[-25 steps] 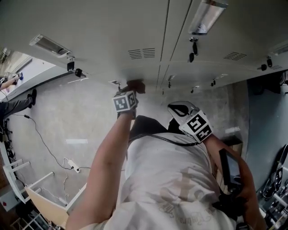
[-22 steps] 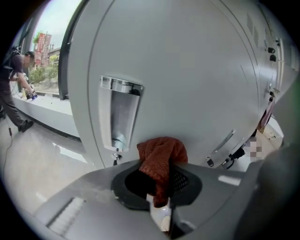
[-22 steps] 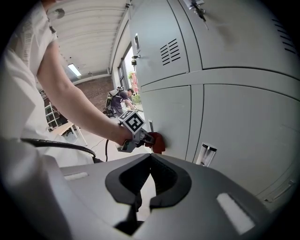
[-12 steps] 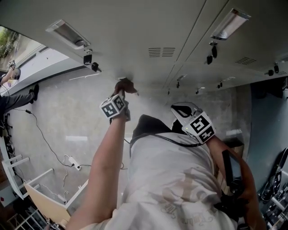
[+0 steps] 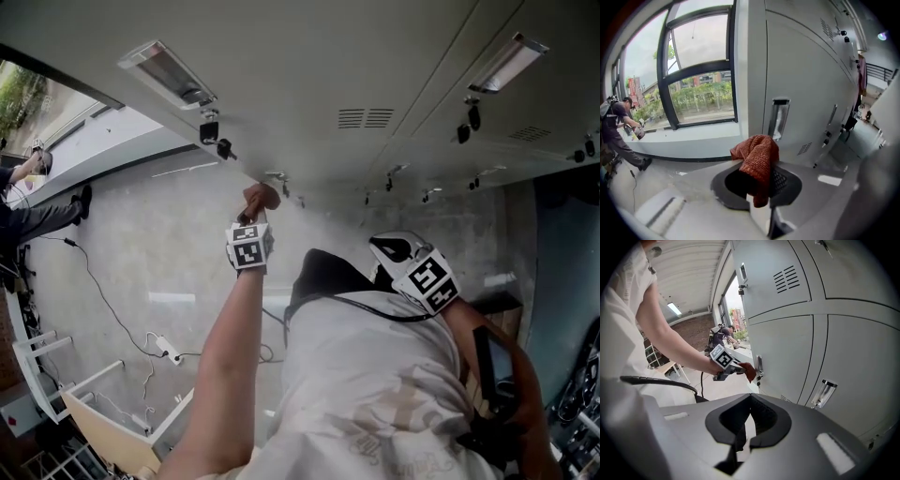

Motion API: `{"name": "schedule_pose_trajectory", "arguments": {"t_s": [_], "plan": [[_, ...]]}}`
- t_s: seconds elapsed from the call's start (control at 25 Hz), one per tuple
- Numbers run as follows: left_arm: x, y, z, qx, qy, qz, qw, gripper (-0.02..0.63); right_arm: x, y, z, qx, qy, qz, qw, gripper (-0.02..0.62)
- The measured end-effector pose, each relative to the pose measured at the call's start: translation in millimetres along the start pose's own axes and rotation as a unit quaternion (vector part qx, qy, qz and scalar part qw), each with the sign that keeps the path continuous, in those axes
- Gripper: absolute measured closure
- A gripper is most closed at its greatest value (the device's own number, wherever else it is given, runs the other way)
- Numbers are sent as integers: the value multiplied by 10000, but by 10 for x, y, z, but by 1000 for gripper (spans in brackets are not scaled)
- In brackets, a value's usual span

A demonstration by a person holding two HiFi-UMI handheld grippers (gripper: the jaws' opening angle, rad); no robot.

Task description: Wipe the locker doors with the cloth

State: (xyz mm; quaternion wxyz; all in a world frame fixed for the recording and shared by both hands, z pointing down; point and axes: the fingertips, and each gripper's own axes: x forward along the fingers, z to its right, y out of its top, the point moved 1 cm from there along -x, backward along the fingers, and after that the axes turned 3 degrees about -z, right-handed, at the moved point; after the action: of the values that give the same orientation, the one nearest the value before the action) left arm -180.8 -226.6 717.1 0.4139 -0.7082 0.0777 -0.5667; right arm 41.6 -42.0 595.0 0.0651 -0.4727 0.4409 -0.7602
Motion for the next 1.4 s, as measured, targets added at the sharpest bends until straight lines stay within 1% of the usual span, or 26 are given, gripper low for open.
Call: {"name": "schedule_pose_trajectory", "arguments": {"t_s": [0.08, 0.2, 0.24, 0.4, 0.52, 0.68, 0.76, 0.84, 0.92, 1.0, 1.08, 1.16, 1.24, 1.32, 1.4], "plan": [[191, -21, 79, -184, -140, -142, 9996, 560, 5, -35, -29, 11, -52, -16, 10000, 588], [418, 28, 140, -563, -321, -233, 9976, 560, -31, -87, -53, 47, -156, -58, 9999, 588], [478, 43, 155, -604, -366, -278, 9971, 560, -51, -132, -34, 79, -219, -78, 9997, 588], [646, -18, 174, -319, -396, -561, 9971, 560, -124, -257, 29, 236, -438, -135, 9987, 588], [727, -35, 189, -339, -445, -531, 9970, 560, -125, -310, 75, 246, -569, -106, 9980, 588], [928, -211, 219, -294, -529, -630, 9962, 560, -47, -421, 96, 316, -638, -109, 9974, 588], [998, -308, 236, -409, -635, -554, 9956, 560, -11, -462, 90, 330, -645, -100, 9973, 588], [982, -349, 226, -599, -663, -324, 9955, 560, 6, -509, 116, 376, -692, -69, 9969, 588], [857, -369, 171, -784, -461, -115, 9958, 560, -2, -512, 129, 433, -706, -15, 9966, 588], [640, -455, 136, -940, -231, -47, 9953, 560, -20, -476, 84, 459, -641, 9, 9969, 588], [402, -506, 200, -814, -197, -1, 9965, 560, -26, -406, 45, 432, -554, 36, 9975, 588], [181, -426, 372, -679, -405, 191, 9967, 560, -26, -328, 27, 401, -440, 60, 9982, 588], [-8, -269, 602, -776, -715, 449, 9934, 560, -25, -286, 10, 343, -334, 37, 9988, 588], [-110, -111, 807, -1031, -939, 569, 9886, 560, -24, -252, -15, 284, -239, 22, 9993, 588], [-62, -50, 912, -1430, -998, 478, 9835, 560, -22, -189, -39, 247, -155, 51, 9996, 588]]}}
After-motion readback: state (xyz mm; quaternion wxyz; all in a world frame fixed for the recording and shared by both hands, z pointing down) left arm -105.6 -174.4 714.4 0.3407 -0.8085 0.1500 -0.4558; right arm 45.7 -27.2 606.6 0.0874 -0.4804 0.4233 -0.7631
